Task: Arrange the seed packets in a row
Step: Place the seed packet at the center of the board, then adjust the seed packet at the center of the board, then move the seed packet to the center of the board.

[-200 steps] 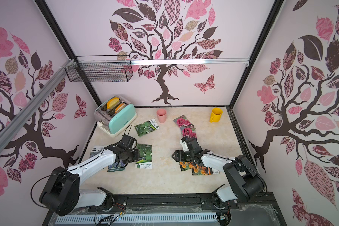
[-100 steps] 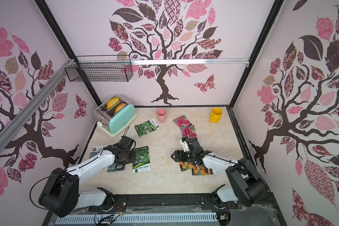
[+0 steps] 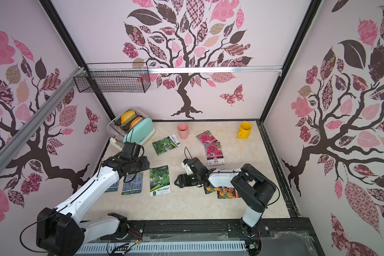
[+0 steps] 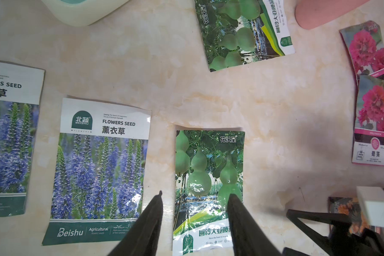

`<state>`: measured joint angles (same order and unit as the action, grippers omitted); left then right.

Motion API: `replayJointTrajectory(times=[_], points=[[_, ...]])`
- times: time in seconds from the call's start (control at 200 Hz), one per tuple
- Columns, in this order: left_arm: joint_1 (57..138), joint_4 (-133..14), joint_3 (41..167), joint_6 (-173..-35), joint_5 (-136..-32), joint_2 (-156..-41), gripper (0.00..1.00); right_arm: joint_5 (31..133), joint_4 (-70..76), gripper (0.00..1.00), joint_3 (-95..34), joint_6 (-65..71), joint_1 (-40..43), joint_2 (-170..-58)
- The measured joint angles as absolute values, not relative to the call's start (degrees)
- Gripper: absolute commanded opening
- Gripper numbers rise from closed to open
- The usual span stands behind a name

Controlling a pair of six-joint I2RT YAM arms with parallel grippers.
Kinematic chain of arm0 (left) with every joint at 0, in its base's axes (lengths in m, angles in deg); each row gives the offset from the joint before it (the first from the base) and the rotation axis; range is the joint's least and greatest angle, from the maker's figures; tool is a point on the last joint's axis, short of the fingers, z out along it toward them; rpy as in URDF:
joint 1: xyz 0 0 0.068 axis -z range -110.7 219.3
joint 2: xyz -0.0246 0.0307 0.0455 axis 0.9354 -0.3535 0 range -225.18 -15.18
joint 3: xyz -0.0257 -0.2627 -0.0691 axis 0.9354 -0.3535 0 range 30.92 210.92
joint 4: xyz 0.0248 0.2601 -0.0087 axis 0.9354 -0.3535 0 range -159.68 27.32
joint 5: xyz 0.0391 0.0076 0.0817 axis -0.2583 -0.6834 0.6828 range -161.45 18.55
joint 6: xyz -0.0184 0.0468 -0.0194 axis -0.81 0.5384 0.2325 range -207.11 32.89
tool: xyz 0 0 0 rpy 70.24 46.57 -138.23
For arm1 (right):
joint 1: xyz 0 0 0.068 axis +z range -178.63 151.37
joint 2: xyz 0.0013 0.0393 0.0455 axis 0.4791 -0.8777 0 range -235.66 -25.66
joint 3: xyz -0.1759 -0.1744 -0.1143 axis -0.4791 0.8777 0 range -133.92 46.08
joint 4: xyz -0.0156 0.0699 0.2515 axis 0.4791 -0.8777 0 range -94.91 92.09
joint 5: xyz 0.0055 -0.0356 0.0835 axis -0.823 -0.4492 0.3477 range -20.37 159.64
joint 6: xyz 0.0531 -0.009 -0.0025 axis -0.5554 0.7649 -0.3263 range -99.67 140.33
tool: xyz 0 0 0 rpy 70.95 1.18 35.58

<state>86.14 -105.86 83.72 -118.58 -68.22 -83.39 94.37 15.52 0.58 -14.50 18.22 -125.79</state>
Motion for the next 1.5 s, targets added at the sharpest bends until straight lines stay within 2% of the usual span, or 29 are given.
replayJointTrajectory(times=[0.385, 0.745, 0.855, 1.015, 1.135, 1.27, 1.501], points=[[82.23, -104.00, 81.29, -118.58, -74.04, -79.65, 0.51, 96.75, 22.01, 0.71, -11.68, -18.52, 22.83, -138.58], [82.14, -101.70, 79.65, -118.64, -76.46, -79.56, 0.51, 95.46, 23.56, 0.71, -12.09, -20.00, 24.39, -139.32], [82.14, -101.07, 79.50, -118.64, -77.10, -79.74, 0.51, 93.10, 21.53, 0.75, -7.74, -18.54, 24.45, -134.58], [84.08, -99.10, 80.42, -118.66, -77.18, -85.05, 0.56, 90.13, 16.48, 0.80, 1.22, -15.98, 21.63, -121.47], [87.60, -97.48, 85.53, -118.49, -75.61, -94.42, 0.57, 88.92, 13.42, 0.82, 4.69, -13.40, 15.34, -111.67], [89.11, -95.39, 97.22, -116.67, -72.92, -108.15, 0.57, 88.57, 11.15, 0.83, 7.69, -11.33, 8.76, -103.85], [88.37, -91.28, 111.89, -111.47, -69.03, -126.03, 0.57, 88.71, 7.19, 0.85, 12.45, -9.03, 5.87, -93.60]])
